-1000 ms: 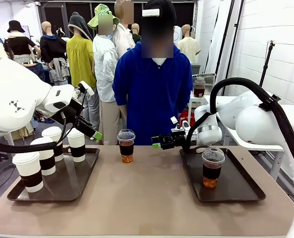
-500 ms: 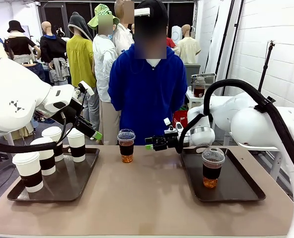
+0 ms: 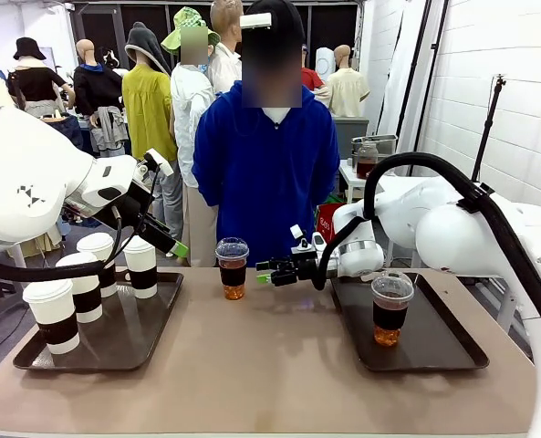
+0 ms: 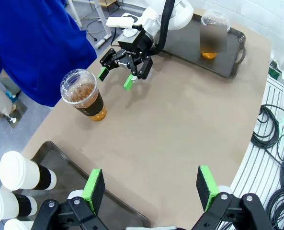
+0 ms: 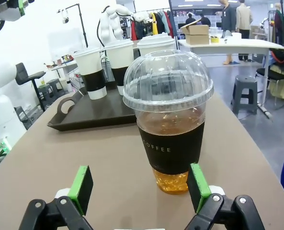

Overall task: Distribute the coffee onto the tray.
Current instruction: Pick up another iced Americano from the middle of the table and place it on the right Handle tray.

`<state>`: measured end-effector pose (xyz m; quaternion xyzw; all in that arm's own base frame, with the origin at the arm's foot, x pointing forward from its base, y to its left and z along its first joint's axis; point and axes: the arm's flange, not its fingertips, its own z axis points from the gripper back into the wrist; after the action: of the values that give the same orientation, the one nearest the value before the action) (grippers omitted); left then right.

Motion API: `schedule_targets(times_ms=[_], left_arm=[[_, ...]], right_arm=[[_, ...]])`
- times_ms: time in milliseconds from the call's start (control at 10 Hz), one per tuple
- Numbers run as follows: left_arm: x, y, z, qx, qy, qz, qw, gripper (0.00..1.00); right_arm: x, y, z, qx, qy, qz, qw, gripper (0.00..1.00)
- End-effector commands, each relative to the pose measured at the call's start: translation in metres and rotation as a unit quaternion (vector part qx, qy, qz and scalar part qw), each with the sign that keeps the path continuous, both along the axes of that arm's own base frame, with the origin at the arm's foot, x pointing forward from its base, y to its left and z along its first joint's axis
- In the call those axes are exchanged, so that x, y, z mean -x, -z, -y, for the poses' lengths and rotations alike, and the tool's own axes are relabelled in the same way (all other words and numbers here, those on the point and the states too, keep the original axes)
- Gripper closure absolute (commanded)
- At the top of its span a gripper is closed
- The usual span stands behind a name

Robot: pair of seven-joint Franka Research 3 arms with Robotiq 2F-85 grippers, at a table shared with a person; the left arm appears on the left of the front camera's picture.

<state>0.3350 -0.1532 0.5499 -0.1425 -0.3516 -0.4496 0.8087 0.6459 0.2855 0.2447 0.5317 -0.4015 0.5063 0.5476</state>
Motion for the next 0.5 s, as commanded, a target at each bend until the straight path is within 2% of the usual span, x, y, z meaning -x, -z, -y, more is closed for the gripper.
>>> schedule_targets(times_ms=[0,400], left_arm=[[-0.001,0.001,-0.001,0.000,0.006,0.003,1.000,0.00],[-0.001,0.001,-0.001,0.000,0.006,0.003,1.000,0.00]], right_arm=[[-0.010,0.003,-0.014,-0.011,0.016,0.004,1.000,0.00],[-0.021,0.002,-0.031,-0.009,0.015,0.007,1.000,0.00]])
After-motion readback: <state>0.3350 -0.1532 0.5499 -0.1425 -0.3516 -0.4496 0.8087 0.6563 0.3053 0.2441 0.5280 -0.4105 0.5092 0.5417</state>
